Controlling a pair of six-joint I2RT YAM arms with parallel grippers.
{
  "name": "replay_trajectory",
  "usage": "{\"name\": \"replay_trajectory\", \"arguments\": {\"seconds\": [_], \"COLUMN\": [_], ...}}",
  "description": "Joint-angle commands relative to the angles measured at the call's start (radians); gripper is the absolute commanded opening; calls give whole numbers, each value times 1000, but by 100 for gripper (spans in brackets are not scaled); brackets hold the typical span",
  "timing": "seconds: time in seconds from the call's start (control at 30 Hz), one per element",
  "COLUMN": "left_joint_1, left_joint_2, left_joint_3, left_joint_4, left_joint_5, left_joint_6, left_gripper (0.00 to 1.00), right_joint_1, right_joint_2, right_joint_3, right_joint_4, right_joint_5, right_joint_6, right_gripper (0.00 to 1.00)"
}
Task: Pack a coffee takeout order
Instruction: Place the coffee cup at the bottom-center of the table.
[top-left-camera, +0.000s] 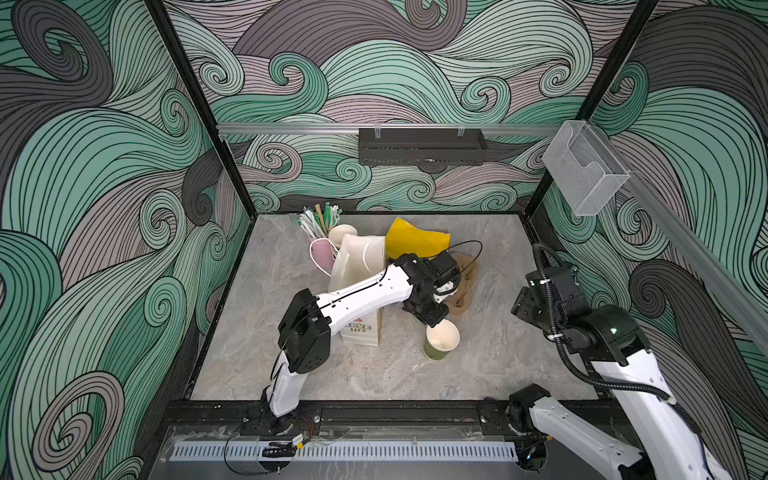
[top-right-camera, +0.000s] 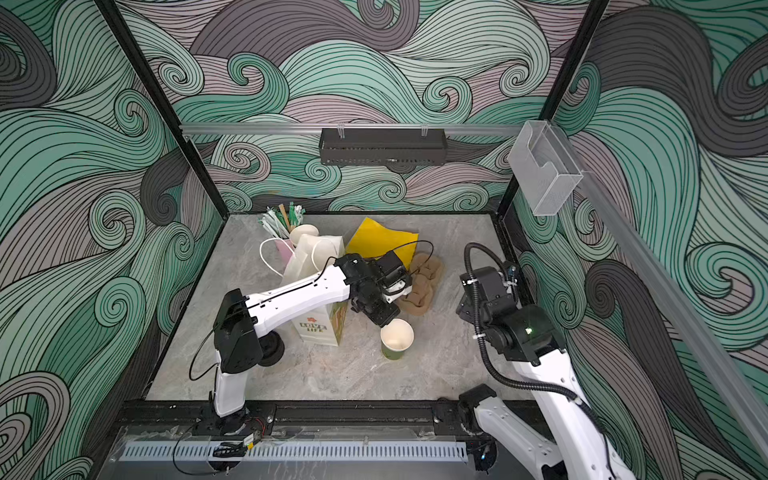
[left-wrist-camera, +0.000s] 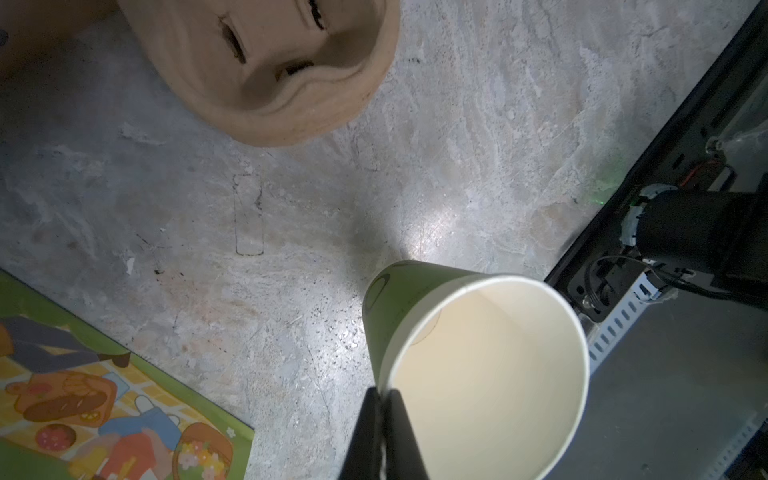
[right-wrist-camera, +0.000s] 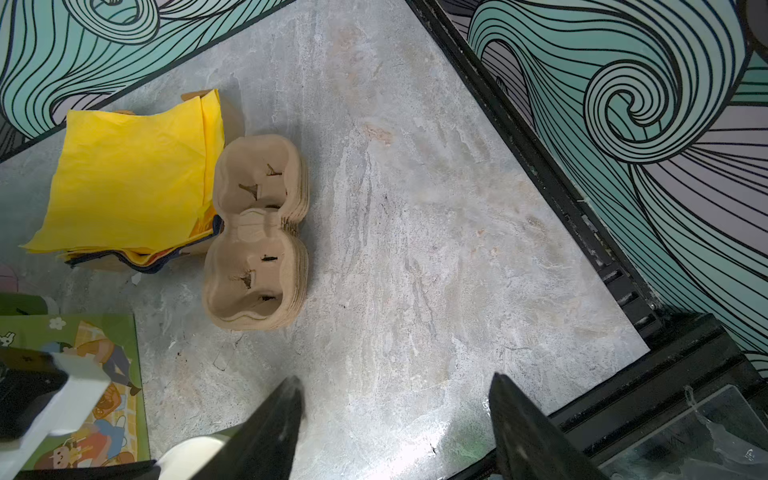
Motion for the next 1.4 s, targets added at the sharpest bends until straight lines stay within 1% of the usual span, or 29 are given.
{"name": "replay_trajectory", "arguments": {"seconds": [0.0, 0.2, 0.37, 0.5, 0.6, 0.67, 0.87, 0.93, 1.0, 1.07, 1.13, 1.2, 1.23, 1.27, 1.37], "left_joint_1": [2, 2, 2, 2, 2, 2, 1, 1, 2, 4, 13, 43, 70, 99, 211], "left_joint_2": [3, 31, 21, 9, -10, -36, -204, -283, -365, -459, -578, -694, -740, -783, -889], "left_joint_3": [-19, -37, -67, -86, -87, -90, -139, -170, -207, -255, -308, -346, -354, -352, -325], "left_joint_4": [50, 61, 104, 122, 123, 131, 228, 291, 362, 433, 477, 479, 448, 409, 223], "left_joint_5": [-21, -28, -38, -66, -71, -63, -23, -7, -13, -102, -276, -404, -476, -524, -685], "left_joint_6": [32, 39, 41, 59, 69, 76, 65, 45, 19, -48, -125, -193, -241, -279, -377], "left_gripper": [0, 0, 0, 9, 22, 26, 46, 49, 50, 50, 53, 52, 52, 52, 51], "right_joint_1": [-6, -5, -5, -6, -6, -6, -6, -7, -6, -6, -6, -5, -5, -2, 7], "right_joint_2": [-9, -9, -8, -10, -4, 0, 10, 17, 25, 41, 63, 88, 103, 115, 152], "right_joint_3": [5, 14, 20, 28, 39, 49, 65, 72, 81, 99, 129, 163, 178, 190, 218], "right_joint_4": [-28, -29, -40, -44, -47, -47, -48, -47, -47, -47, -46, -45, -41, -36, -17], "right_joint_5": [11, 15, 17, 22, 24, 26, 25, 16, 4, -18, -61, -113, -144, -169, -242], "right_joint_6": [19, 19, 19, 16, 7, -1, -36, -63, -93, -131, -174, -208, -224, -238, -263], "right_gripper": [72, 72, 72, 72, 73, 73, 73, 73, 73, 73, 73, 73, 73, 73, 73]}}
